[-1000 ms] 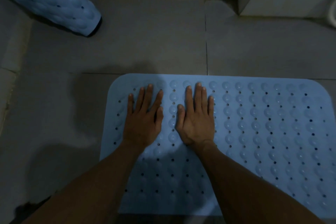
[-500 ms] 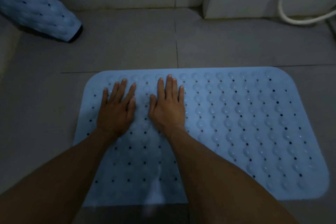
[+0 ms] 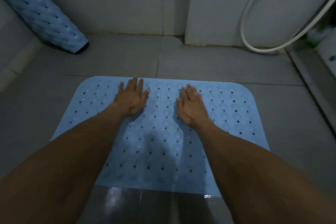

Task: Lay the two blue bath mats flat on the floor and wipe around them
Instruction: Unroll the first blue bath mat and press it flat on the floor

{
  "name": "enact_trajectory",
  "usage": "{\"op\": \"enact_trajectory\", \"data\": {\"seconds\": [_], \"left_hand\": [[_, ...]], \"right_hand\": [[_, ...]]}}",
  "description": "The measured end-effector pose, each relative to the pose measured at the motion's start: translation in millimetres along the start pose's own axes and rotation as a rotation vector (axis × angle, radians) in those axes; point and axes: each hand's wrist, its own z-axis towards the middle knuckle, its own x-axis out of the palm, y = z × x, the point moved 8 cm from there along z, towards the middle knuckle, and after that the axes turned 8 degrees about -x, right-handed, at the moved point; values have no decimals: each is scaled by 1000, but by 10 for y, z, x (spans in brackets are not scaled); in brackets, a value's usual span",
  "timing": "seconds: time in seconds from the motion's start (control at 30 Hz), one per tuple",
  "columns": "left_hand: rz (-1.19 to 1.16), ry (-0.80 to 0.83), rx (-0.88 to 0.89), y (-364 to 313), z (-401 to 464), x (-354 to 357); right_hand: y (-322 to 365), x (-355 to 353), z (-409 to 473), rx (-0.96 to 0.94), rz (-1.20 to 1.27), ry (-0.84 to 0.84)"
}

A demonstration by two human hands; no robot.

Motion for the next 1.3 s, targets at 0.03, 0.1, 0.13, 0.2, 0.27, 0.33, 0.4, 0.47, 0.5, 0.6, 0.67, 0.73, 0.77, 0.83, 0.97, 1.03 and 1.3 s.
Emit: {"op": "enact_trajectory", "data": {"seconds": [0.03,0.1,0.13,0.2,0.27,0.33,0.4,0.47,0.5,0.6,0.67,0.73,0.77,0.83,0.97,1.03,1.3], "left_hand": [[-33,0,16,-269,-6,8],[-82,0,49,-749,-28,93],[-102,-2,62,-946,-41,154],[-136,-17,81,-1256,-60,278],[-162,-50,82,-1489,-85,397],[-185,-90,42,-1617,-105,530],[-182,-134,-9,-1649,-126,641],[-168,-176,-23,-1650,-131,683],[-162,-186,-20,-1651,-126,677],[-130,-210,1,-1663,-111,632],[-135,-238,35,-1690,-134,598],[-141,-261,59,-1699,-162,589],[-140,-259,59,-1699,-161,591],[-139,-236,40,-1698,-147,596],[-128,-204,14,-1703,-137,594],[-127,-194,10,-1701,-134,600],[-124,-162,-25,-1704,-129,597]], "right_hand": [[-196,-75,-89,26,-35,-9],[-547,-224,-234,77,-89,-44],[-699,-285,-289,99,-110,-66],[-946,-373,-358,122,-138,-95],[-1128,-401,-383,135,-147,-100],[-1232,-353,-367,140,-151,-101],[-1270,-252,-340,144,-168,-119],[-1288,-179,-323,155,-196,-158],[-1295,-167,-321,162,-200,-169],[-1301,-190,-316,162,-198,-173],[-1302,-218,-322,167,-195,-180],[-1289,-218,-330,169,-193,-180],[-1285,-214,-333,171,-190,-178],[-1293,-214,-329,178,-181,-170],[-1302,-214,-322,179,-193,-166],[-1302,-212,-314,181,-196,-163],[-1310,-233,-310,193,-170,-182]]}}
